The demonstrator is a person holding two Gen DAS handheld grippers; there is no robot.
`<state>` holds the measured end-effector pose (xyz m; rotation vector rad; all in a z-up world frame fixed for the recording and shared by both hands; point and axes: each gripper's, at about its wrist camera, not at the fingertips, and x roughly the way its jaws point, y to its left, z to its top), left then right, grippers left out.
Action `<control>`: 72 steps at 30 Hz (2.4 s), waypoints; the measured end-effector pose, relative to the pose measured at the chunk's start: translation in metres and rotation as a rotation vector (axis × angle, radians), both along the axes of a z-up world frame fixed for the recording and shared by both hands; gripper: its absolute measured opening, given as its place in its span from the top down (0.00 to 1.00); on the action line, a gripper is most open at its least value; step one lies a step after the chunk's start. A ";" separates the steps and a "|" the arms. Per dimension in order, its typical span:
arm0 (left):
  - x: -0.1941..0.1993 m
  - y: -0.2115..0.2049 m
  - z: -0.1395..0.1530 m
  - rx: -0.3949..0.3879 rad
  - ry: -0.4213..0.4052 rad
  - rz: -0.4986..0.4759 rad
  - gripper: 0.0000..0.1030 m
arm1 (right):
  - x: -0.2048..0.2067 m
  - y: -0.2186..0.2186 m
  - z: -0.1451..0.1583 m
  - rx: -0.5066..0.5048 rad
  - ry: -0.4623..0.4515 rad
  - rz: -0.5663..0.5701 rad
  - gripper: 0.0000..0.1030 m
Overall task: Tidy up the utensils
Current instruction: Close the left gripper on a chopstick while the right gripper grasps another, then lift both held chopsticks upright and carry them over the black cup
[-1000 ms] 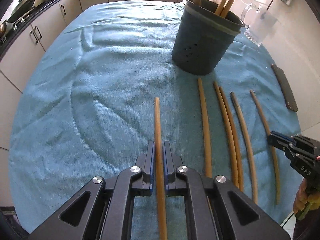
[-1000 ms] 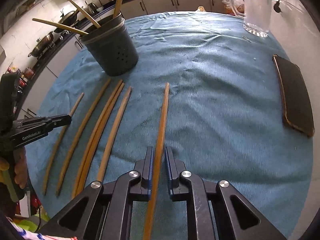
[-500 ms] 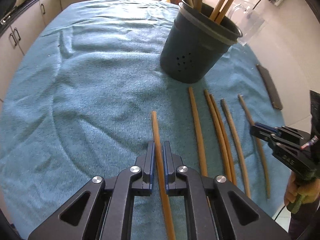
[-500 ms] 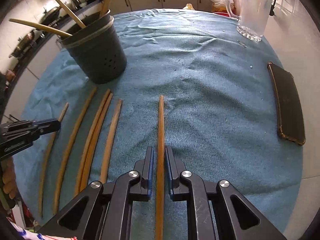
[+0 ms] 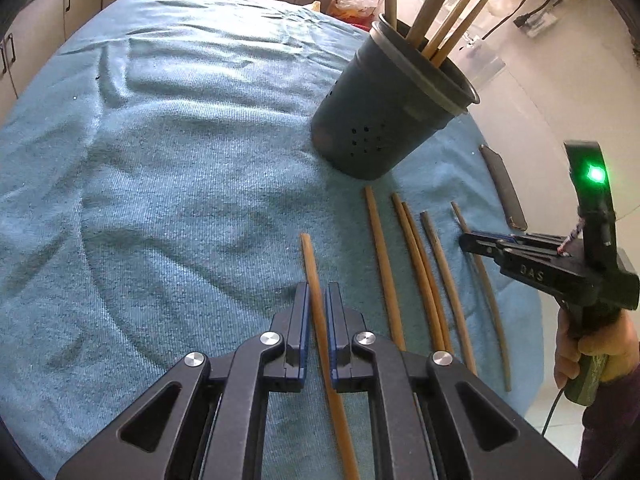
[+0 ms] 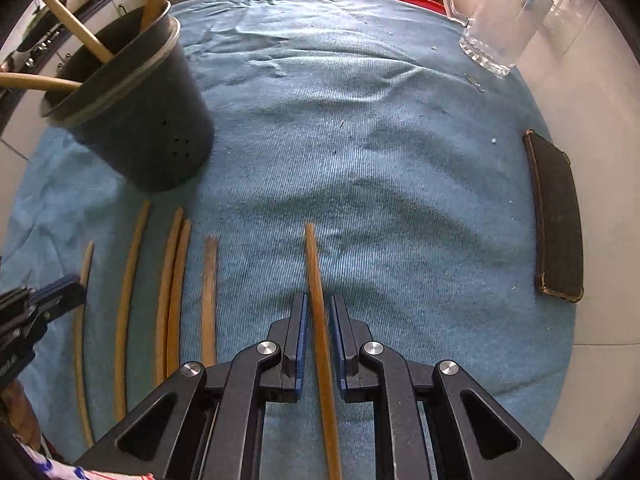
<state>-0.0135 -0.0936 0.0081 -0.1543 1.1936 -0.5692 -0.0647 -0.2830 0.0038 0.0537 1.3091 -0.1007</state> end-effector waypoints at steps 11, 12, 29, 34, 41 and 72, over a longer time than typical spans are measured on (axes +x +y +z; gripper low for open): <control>-0.001 -0.001 0.003 0.033 -0.006 -0.021 0.94 | -0.001 0.030 0.006 -0.081 -0.043 0.056 0.93; -0.001 -0.003 0.004 0.049 -0.015 -0.028 0.94 | -0.004 0.031 0.006 -0.081 -0.056 0.065 0.93; -0.104 0.033 0.121 -0.007 -0.330 0.182 0.95 | -0.144 0.008 0.118 0.101 -0.580 0.113 0.93; -0.139 0.023 0.153 0.006 -0.465 0.188 0.95 | -0.180 0.007 0.142 0.103 -0.684 0.120 0.93; -0.164 0.017 0.172 -0.002 -0.548 0.185 0.96 | -0.202 0.009 0.153 0.107 -0.743 0.131 0.93; -0.122 0.017 0.212 -0.007 -0.596 0.181 1.00 | -0.148 0.004 0.193 0.164 -0.793 0.139 0.93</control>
